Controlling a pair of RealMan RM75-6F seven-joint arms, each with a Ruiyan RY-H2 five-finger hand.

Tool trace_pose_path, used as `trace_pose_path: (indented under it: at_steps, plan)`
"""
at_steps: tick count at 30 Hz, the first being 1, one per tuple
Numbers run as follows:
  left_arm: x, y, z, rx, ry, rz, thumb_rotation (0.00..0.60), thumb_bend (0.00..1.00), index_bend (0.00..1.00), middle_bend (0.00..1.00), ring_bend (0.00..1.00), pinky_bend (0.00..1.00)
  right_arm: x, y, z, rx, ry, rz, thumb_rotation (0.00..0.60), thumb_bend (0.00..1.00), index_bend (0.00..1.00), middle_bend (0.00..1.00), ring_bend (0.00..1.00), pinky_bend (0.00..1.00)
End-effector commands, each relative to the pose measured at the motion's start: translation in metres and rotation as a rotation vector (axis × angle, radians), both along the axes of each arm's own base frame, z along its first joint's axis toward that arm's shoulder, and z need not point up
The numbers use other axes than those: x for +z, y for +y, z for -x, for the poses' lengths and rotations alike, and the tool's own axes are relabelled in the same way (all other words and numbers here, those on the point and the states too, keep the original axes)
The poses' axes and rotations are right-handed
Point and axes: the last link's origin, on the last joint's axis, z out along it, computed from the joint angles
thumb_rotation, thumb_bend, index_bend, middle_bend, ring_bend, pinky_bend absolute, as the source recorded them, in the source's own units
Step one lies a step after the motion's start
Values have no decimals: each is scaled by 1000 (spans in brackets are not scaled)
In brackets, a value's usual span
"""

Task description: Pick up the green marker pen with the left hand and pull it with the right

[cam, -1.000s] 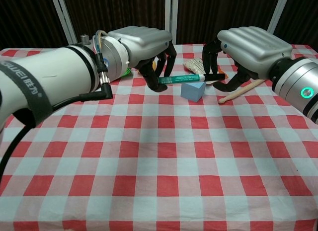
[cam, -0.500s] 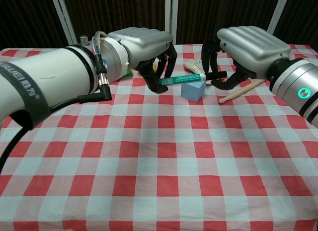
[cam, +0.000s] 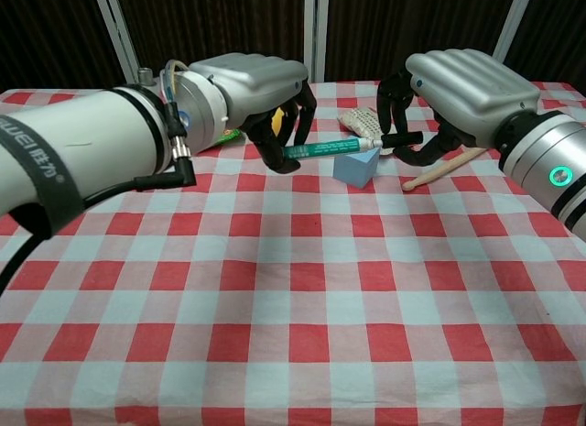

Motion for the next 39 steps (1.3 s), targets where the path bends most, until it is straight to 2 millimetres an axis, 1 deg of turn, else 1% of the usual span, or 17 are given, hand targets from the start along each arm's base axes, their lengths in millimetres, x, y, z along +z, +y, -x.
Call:
trace_pose_path:
  at_steps: [1,4,10,12,15,22,24,26,27,29,31,33,35,39]
  plan:
    - [2,0,5,7,-3,-3,600,344,577,605,856,827,3,-1,6,-11,-2,6,600,287,730,681,358,293]
    - [3,-1,15,15,0,-2,600,344,577,605,856,828,6,0,16,-26,2,13,600,287,732,682,358,293]
    - [-2,-2,45,8,23,31,600,340,577,605,856,823,13,4,46,-79,13,13,600,287,736,681,357,293]
    - [-5,-2,54,-11,35,37,600,340,577,605,855,822,12,6,55,-98,19,2,600,287,738,681,357,293]
    - [-10,-3,64,-43,58,32,600,340,577,605,855,821,6,7,63,-122,11,-25,600,287,738,678,356,293]
    - [-19,-1,82,-19,79,56,600,338,569,601,849,815,-13,10,64,-120,6,-89,600,260,708,649,349,283]
    - [-20,-1,88,-9,89,74,600,300,523,575,835,803,-17,11,64,-125,-3,-112,600,199,679,636,337,262]
    - [-20,0,91,0,79,88,600,216,442,522,809,784,-18,11,65,-128,-2,-124,600,134,632,616,309,235]
    - [-19,0,92,0,76,89,600,184,407,497,798,779,-18,11,65,-129,-1,-127,600,108,600,595,287,219]
    - [-18,2,93,-2,69,87,600,154,356,461,788,776,-16,10,65,-134,-2,-129,600,69,516,521,229,187]
    - [-16,2,93,-2,55,81,600,138,324,432,786,773,-14,10,64,-136,-9,-128,600,59,457,462,186,174]
    - [-13,4,92,-1,44,72,600,126,313,409,786,771,-12,10,64,-135,-15,-122,600,58,428,415,151,168]
    - [-9,5,91,3,24,59,600,118,311,401,786,771,-8,10,64,-134,-21,-114,600,59,413,388,134,166]
    - [6,11,90,8,-25,-6,600,110,312,403,778,762,2,11,65,-133,-41,-88,600,59,397,375,125,165]
